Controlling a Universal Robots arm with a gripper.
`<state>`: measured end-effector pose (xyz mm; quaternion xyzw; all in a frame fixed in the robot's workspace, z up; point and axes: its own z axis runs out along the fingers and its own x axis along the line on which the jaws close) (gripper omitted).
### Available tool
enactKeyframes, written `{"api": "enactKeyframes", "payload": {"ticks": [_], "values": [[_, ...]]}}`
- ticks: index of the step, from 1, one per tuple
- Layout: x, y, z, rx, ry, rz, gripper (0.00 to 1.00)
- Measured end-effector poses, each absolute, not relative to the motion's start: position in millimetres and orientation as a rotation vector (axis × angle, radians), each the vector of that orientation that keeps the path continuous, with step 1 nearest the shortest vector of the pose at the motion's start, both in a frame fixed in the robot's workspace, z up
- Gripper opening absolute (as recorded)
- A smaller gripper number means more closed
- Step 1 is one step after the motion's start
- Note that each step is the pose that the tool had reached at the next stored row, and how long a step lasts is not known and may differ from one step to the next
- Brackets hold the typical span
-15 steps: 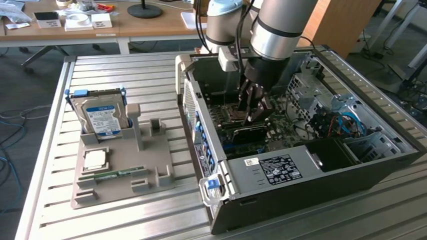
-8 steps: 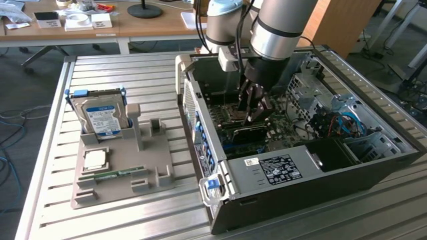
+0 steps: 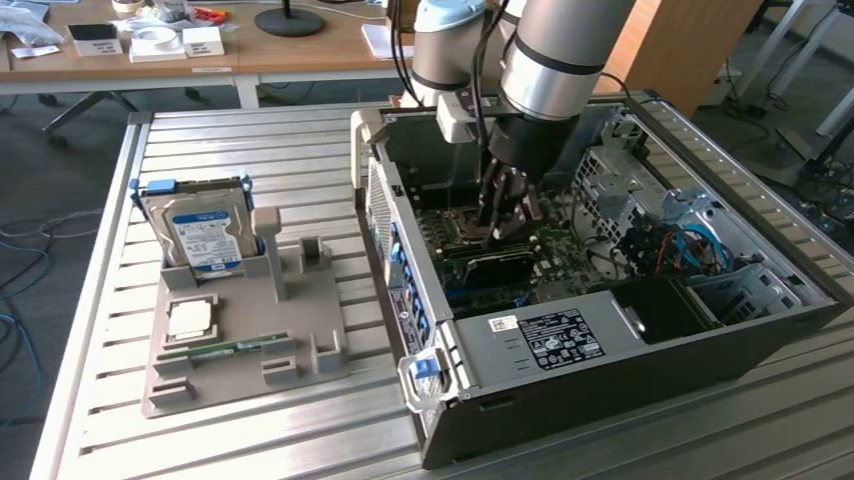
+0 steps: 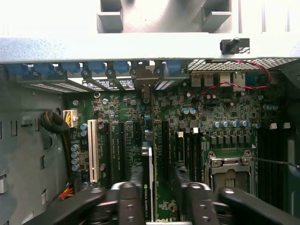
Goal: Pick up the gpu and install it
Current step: 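Press down on the gpu until it lock into place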
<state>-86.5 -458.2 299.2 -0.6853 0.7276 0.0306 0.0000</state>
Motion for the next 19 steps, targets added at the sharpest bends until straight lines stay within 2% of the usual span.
{"api": "enactKeyframes", "payload": {"ticks": [2, 4, 5, 8, 19], "values": [[-86.5, -458.2, 299.2, -2.153, 2.286, 0.096, 0.38], [-86.5, -458.2, 299.2, -2.153, 2.286, 0.096, 0.26], [-86.5, -458.2, 299.2, -2.153, 2.286, 0.096, 0.26], [-86.5, -458.2, 299.2, -2.153, 2.286, 0.096, 0.11], [-86.5, -458.2, 299.2, -2.153, 2.285, 0.096, 0.11]]}}
